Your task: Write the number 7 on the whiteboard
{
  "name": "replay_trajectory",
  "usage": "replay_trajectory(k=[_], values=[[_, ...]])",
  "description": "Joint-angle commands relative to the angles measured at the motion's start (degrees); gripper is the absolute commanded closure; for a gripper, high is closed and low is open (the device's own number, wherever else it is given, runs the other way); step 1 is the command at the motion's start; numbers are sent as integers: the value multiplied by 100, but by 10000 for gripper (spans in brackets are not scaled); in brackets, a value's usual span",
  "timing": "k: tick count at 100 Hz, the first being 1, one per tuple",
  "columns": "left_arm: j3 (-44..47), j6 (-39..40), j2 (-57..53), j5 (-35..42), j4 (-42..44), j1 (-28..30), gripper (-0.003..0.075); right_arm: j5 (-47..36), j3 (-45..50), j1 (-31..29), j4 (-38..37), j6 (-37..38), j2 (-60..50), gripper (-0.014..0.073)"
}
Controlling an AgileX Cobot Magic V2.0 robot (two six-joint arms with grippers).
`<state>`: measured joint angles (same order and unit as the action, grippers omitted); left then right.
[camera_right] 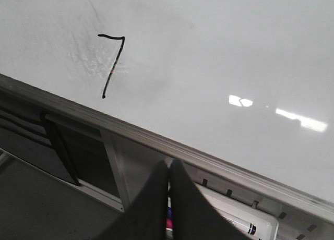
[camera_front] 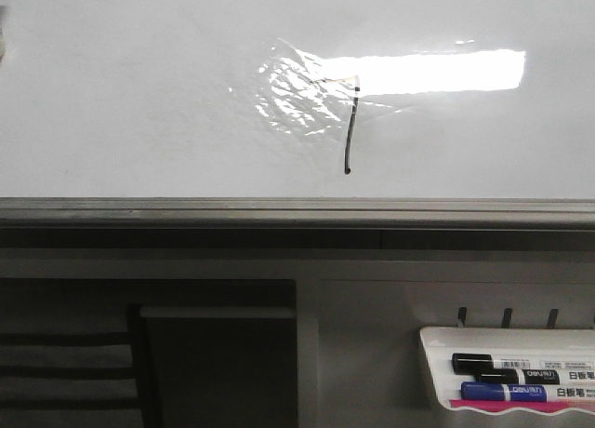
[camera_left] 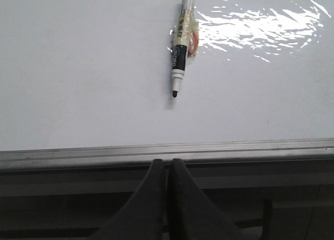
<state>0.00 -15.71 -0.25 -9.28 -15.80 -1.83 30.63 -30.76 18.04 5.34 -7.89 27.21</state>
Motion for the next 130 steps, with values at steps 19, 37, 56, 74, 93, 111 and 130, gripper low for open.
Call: replay_trajectory(k=[19, 37, 56, 74, 93, 111, 130], values=[[184, 51, -174, 433, -109, -26, 741, -438, -152, -43, -30, -10, 26, 665], [184, 51, -174, 433, -109, -26, 741, -438, -152, -43, -30, -10, 26, 665], [184, 51, -174, 433, -109, -26, 741, -438, -152, -54, -30, -10, -9, 665], [184, 51, -174, 433, -109, -26, 741, -1156, 389, -665, -167, -79, -953, 665], [184, 51, -174, 433, -109, -26, 741, -2744, 1674, -1588, -156, -79, -1971, 665], [184, 51, -174, 433, -109, -26, 741, -3428, 2646, -1875, -133, -79, -2446, 665], [184, 51, -174, 433, -109, -26, 741, -3614, 3270, -1885, -133, -79, -2816, 665]])
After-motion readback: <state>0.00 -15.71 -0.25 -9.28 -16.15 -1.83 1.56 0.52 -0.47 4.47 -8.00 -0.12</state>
